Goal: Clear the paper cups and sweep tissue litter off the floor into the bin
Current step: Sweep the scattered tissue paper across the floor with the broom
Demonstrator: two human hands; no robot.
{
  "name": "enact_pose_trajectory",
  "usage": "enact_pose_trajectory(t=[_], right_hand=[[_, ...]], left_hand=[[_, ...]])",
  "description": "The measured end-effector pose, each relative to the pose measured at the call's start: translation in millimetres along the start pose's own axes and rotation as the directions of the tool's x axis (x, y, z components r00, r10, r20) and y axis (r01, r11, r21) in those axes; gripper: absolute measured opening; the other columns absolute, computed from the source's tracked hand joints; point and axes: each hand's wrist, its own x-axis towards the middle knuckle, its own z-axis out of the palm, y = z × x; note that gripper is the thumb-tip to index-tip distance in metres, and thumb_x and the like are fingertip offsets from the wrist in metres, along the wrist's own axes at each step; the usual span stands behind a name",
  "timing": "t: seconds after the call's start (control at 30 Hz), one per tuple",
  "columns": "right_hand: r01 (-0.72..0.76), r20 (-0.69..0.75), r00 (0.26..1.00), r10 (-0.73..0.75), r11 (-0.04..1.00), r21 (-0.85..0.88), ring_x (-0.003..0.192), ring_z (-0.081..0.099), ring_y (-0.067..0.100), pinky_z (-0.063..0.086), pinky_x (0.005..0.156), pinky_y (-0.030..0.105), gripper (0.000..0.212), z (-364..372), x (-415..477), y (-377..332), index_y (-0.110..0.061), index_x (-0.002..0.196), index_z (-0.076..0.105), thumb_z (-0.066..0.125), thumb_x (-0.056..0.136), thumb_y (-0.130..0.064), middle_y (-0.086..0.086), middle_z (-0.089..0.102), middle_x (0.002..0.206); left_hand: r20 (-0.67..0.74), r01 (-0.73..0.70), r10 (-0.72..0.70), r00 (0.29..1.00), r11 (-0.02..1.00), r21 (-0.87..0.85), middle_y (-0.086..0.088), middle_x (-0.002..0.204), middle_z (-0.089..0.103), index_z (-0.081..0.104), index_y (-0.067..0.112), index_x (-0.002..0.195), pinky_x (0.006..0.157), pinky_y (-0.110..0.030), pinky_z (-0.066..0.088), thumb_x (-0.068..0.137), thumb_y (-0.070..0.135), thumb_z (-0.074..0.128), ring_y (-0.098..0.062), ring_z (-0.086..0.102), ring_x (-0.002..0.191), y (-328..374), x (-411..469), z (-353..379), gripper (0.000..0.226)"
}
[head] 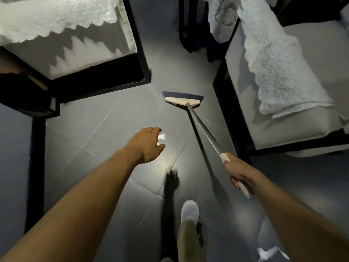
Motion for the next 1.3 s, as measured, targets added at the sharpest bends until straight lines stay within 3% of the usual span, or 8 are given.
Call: enact_pose_trajectory(t=[0.27, 0.4, 0.6, 0.73, 0.87, 0.97, 1.1, 1.3], right_hand=[[-0.077, -0.009, 0.997, 0.081, 0.977, 0.198, 0.055, 0.036, 0.012, 0.032, 0.046, 0.025, 0.042, 71.8, -111.4, 101.0, -0.031, 0.144, 0.033, 0.031, 0.102, -0.032, 0.002, 0.037, 0.068], [-0.019, -0.022, 0.999, 0.024, 0.978, 0.206, 0.055, 0.040, 0.014, 0.036, 0.046, 0.026, 0.038, 83.4, -150.3, 145.8, -0.034, 0.140, 0.036, 0.031, 0.102, -0.031, 0.006, 0.043, 0.070], [0.103, -0.041, 0.994, -0.096, 0.977, 0.188, 0.062, 0.043, 0.010, 0.037, 0.050, 0.024, 0.047, 69.7, -162.8, 208.9, -0.040, 0.147, 0.028, 0.037, 0.101, -0.036, -0.007, 0.043, 0.075], [0.231, -0.037, 0.973, -0.229, 0.966, 0.116, 0.063, 0.049, 0.015, 0.039, 0.040, 0.022, 0.043, 54.3, -139.2, 201.4, -0.033, 0.143, 0.039, 0.038, 0.100, -0.031, 0.002, 0.050, 0.089], [0.358, -0.005, 0.934, -0.358, 0.933, 0.019, 0.056, 0.043, 0.011, 0.035, 0.046, 0.022, 0.025, 45.0, -120.7, 170.6, -0.018, 0.117, 0.056, 0.038, 0.101, -0.024, -0.002, 0.046, 0.071], [0.392, 0.029, 0.919, -0.392, 0.920, 0.011, 0.045, 0.040, 0.016, 0.033, 0.037, 0.021, 0.021, 45.3, -105.0, 142.4, -0.016, 0.111, 0.055, 0.037, 0.100, -0.018, 0.005, 0.045, 0.063], [0.394, 0.059, 0.918, -0.391, 0.919, -0.037, 0.029, 0.034, 0.012, 0.027, 0.031, 0.014, 0.025, 62.9, -83.8, 120.1, -0.011, 0.115, 0.056, 0.036, 0.101, -0.015, 0.010, 0.040, 0.057], [0.374, 0.041, 0.926, -0.376, 0.895, -0.242, 0.052, 0.042, 0.020, 0.032, 0.042, 0.020, 0.035, 68.0, -79.3, 153.8, -0.018, 0.130, 0.052, 0.036, 0.099, -0.016, 0.016, 0.050, 0.078]], left_hand=[[0.057, -0.040, 0.039, 0.998, 0.999, 0.021, -0.010, 0.152, 0.031, 0.022, 0.012, 0.148, 0.110, -0.036, 0.029, 0.097, 0.036, 0.047, -0.028, 0.034, 0.136, 40.7, -103.7, 76.1, 0.062], [0.060, -0.017, 0.017, 0.998, 1.000, 0.003, -0.009, 0.152, 0.031, 0.022, 0.013, 0.148, 0.109, -0.035, 0.030, 0.097, 0.036, 0.046, -0.028, 0.034, 0.135, 64.7, -140.8, 97.1, 0.061], [0.007, 0.063, -0.062, 0.998, 0.996, -0.070, -0.010, 0.150, 0.032, 0.023, 0.012, 0.148, 0.108, -0.035, 0.030, 0.097, 0.036, 0.047, -0.028, 0.035, 0.134, 98.9, -183.8, 128.6, 0.061], [-0.027, 0.158, -0.161, 0.987, 0.983, -0.091, -0.009, 0.153, 0.028, 0.022, 0.013, 0.148, 0.112, -0.034, 0.026, 0.097, 0.037, 0.045, -0.027, 0.030, 0.138, 111.5, -201.4, 156.7, 0.061], [-0.017, 0.237, -0.243, 0.970, 0.960, -0.150, -0.009, 0.153, 0.027, 0.022, 0.013, 0.148, 0.112, -0.035, 0.025, 0.097, 0.037, 0.045, -0.028, 0.028, 0.139, 118.8, -215.5, 186.9, 0.061], [-0.005, 0.275, -0.280, 0.960, 0.946, -0.174, -0.009, 0.152, 0.028, 0.022, 0.013, 0.148, 0.112, -0.034, 0.025, 0.097, 0.037, 0.045, -0.027, 0.028, 0.138, 116.5, -226.1, 206.2, 0.061], [0.006, 0.330, -0.335, 0.942, 0.925, -0.190, -0.009, 0.151, 0.030, 0.022, 0.012, 0.147, 0.111, -0.030, 0.023, 0.097, 0.037, 0.044, -0.026, 0.028, 0.138, 102.9, -241.2, 226.3, 0.061], [0.023, 0.379, -0.384, 0.923, 0.898, -0.222, -0.009, 0.150, 0.032, 0.023, 0.012, 0.147, 0.110, -0.032, 0.025, 0.098, 0.038, 0.042, -0.026, 0.029, 0.137, 95.2, -266.4, 252.4, 0.059]])
